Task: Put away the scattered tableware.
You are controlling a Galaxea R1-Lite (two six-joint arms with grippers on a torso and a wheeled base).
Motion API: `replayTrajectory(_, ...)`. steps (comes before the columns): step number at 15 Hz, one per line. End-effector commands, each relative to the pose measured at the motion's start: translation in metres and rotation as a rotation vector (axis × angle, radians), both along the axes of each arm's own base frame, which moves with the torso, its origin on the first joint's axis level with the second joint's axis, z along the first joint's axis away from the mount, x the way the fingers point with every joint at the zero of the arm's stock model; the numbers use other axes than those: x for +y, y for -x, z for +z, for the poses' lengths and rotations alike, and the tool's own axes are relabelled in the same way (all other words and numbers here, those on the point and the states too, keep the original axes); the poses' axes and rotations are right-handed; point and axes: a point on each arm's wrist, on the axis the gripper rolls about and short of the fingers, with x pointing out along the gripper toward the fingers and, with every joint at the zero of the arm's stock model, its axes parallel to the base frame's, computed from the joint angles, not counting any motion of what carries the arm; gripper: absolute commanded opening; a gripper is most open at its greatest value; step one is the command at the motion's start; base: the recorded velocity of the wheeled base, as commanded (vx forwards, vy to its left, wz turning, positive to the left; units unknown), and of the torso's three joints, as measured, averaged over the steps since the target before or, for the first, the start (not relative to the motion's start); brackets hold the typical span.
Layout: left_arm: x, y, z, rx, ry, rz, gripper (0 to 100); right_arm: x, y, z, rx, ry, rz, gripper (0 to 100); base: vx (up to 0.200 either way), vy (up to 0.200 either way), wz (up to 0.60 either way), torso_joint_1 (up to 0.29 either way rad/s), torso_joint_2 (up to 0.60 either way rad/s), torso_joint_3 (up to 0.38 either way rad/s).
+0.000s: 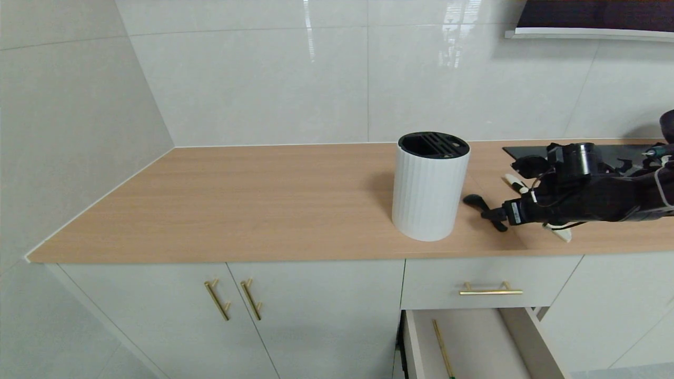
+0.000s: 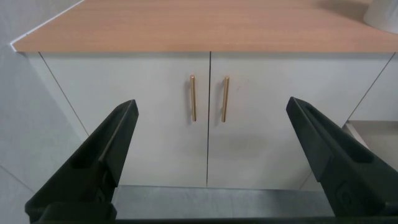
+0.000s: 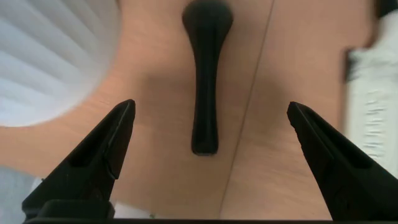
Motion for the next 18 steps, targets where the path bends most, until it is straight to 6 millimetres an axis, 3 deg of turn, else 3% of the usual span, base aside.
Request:
replayTrajectory(1,0.000,0.000,0.000,0.001,0.000,0.000,100,0.001,-0.009,-0.021,0.034,0.001,0.002,100,0.000,0.000,0.00,0.000,0.00,0.000)
replayTrajectory(11,0.000,0.000,0.000,0.001,0.000,0.000,100,0.005,-0.015,-0.033,0.023,0.005,0.007,100,0.000,0.000,0.00,0.000,0.00,0.000)
replayTrajectory(12,0.000,0.000,0.000,0.001,0.000,0.000,100,0.006,-0.015,-0.034,0.026,0.005,0.008,0,0.000,0.000,0.00,0.000,0.00,0.000)
replayTrajectory(18,0.000,0.000,0.000,0.001,0.000,0.000,100,0.017,-0.015,-0.043,0.049,0.014,0.034,0,0.000,0.000,0.00,0.000,0.00,0.000)
